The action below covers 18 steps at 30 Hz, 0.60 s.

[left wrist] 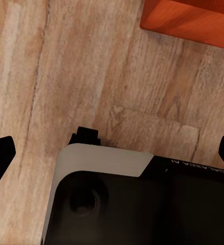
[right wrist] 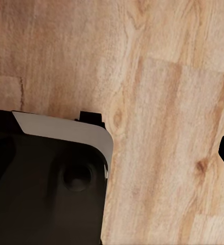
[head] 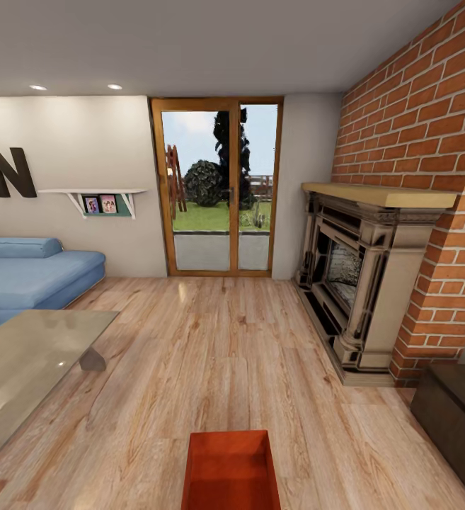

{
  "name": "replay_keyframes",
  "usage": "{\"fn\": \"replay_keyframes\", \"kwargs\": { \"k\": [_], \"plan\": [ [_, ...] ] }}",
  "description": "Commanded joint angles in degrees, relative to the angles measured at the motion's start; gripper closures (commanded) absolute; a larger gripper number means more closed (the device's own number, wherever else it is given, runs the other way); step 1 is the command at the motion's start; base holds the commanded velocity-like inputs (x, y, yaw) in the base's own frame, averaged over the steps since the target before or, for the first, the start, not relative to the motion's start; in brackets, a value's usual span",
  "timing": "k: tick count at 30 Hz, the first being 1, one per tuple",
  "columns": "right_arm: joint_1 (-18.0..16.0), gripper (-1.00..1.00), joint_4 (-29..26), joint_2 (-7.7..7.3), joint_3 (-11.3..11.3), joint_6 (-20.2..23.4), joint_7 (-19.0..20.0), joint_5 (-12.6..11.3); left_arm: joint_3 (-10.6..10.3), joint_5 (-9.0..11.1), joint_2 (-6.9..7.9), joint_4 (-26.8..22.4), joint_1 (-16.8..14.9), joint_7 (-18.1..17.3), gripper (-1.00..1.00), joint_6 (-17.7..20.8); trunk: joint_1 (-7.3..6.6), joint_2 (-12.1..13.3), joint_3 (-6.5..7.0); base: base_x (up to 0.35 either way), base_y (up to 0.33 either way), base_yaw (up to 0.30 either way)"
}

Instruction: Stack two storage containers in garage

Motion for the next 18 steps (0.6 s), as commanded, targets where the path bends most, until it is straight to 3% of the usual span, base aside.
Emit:
{"fn": "replay_keyframes", "kwargs": {
  "k": [1, 18],
  "plan": [
    [-0.1, -1.0, 0.2, -0.01, 0.3, -0.3, -0.2, -0.1, 0.1, 0.4, -0.01, 0.0, 0.0, -0.2, -1.0, 0.2, 0.0, 0.0, -0.13, 0.0, 0.0, 0.0],
    [-0.1, -1.0, 0.2, -0.04, 0.1, -0.2, -0.1, -0.2, 0.1, 0.4, 0.0, 0.0, 0.0, -0.2, -1.0, 0.2, 0.0, 0.0, -1.65, 0.0, 0.0, 0.0]
  ]
}}
